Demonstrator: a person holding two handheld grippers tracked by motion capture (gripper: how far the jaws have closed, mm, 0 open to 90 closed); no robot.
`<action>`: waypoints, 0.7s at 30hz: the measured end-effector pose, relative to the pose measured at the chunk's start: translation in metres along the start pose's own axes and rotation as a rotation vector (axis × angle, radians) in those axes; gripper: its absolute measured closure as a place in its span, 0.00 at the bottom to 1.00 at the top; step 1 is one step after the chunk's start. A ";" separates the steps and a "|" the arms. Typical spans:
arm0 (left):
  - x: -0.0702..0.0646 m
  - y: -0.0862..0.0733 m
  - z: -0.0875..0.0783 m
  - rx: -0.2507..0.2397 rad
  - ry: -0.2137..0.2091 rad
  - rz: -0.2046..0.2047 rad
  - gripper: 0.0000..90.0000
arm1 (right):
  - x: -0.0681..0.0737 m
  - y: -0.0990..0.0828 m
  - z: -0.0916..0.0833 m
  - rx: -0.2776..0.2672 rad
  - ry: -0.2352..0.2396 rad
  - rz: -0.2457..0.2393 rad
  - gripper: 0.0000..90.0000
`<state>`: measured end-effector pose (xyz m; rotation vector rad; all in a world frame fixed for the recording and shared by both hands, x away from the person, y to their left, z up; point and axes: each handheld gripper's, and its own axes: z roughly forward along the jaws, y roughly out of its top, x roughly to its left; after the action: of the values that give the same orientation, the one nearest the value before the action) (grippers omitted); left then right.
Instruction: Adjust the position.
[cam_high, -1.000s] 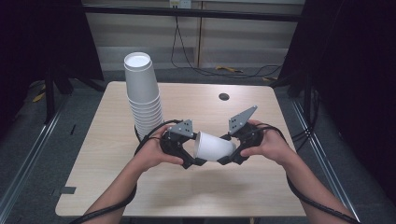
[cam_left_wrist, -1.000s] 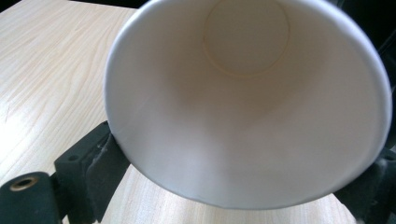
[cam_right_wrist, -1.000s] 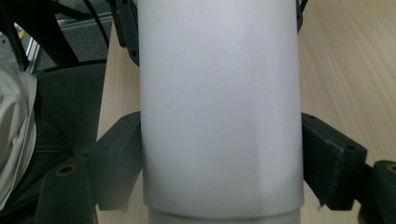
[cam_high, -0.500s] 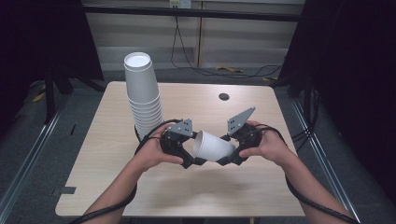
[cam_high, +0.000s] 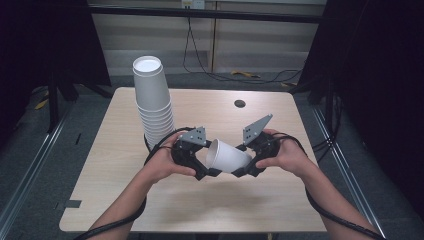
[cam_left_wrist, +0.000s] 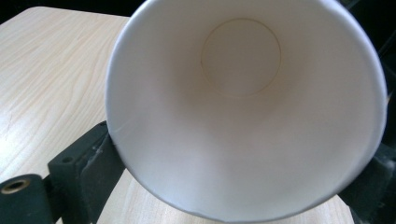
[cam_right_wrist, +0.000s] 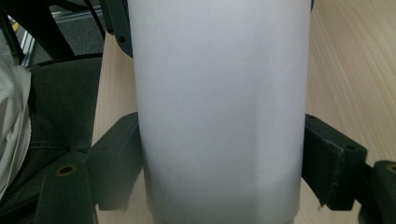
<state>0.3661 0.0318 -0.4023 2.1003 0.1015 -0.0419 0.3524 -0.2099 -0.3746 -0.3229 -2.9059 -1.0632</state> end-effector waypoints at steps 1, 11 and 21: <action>0.000 0.000 0.000 0.001 0.000 -0.002 0.07 | 0.000 0.000 0.000 0.007 0.002 0.000 0.25; 0.000 0.000 0.000 -0.017 -0.013 -0.031 0.07 | 0.000 0.000 0.006 0.022 -0.001 -0.003 0.25; 0.000 0.000 -0.002 -0.002 -0.011 -0.036 0.14 | -0.001 -0.002 0.008 0.026 0.002 -0.005 0.26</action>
<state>0.3658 0.0337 -0.4008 2.0963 0.1324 -0.0746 0.3528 -0.2064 -0.3824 -0.3137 -2.9180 -1.0255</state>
